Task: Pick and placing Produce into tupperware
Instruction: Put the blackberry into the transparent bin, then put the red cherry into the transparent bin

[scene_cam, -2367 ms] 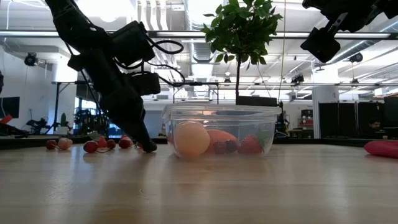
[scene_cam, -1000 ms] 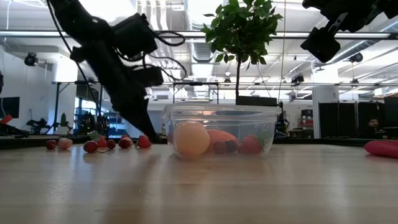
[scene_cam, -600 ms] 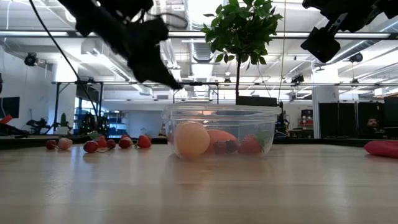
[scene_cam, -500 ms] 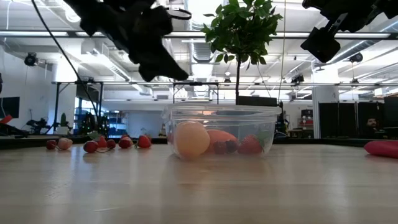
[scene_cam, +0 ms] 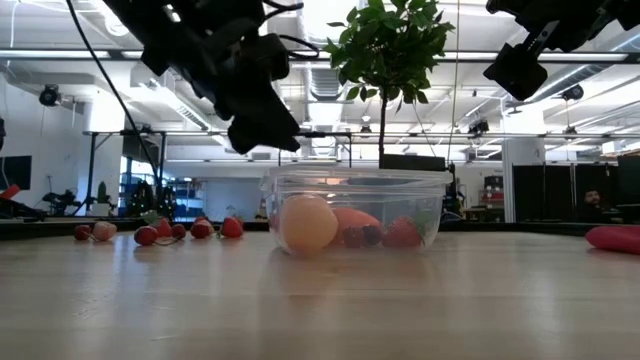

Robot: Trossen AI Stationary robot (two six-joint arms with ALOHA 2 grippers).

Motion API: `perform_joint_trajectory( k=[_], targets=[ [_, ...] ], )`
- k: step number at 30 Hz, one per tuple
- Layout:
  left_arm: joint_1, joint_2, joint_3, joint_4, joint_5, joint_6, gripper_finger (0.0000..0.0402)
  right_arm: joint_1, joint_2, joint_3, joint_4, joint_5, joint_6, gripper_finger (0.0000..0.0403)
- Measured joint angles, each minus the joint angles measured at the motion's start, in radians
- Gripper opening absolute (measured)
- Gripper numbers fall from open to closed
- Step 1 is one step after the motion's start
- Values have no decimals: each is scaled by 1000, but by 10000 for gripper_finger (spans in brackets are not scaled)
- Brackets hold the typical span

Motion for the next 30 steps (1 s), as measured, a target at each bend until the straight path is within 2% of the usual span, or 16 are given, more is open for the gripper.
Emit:
perform_joint_trajectory(
  k=[6, 10, 13, 15, 18, 21, 26, 30],
  targets=[
    [0, -34, 0, -138, -1, -1, 230, 0, 0, 0, 0, 0, 0, 306],
    [0, -117, 0, -408, -12, 49, 236, 0, 0, 0, 0, 0, 0, 311],
    [-2, -190, -2, -599, -59, 47, 230, 0, 0, 0, 0, 0, 0, 310],
    [-2, -231, -8, -670, -101, 47, 225, 0, 0, 0, 0, 0, 0, 307],
    [-1, -278, -38, -700, -153, 47, 218, 0, 0, 0, 0, 0, 0, 305],
    [0, -289, -70, -695, -157, 47, 213, 0, 0, 0, 0, 0, 0, 304],
    [-1, -234, -130, -675, -157, 67, 212, 0, 0, 0, 0, 0, 0, 309],
    [-1, -174, -125, -667, -147, 54, 212, 0, 0, 0, 0, 0, 0, 311]
  ],
)
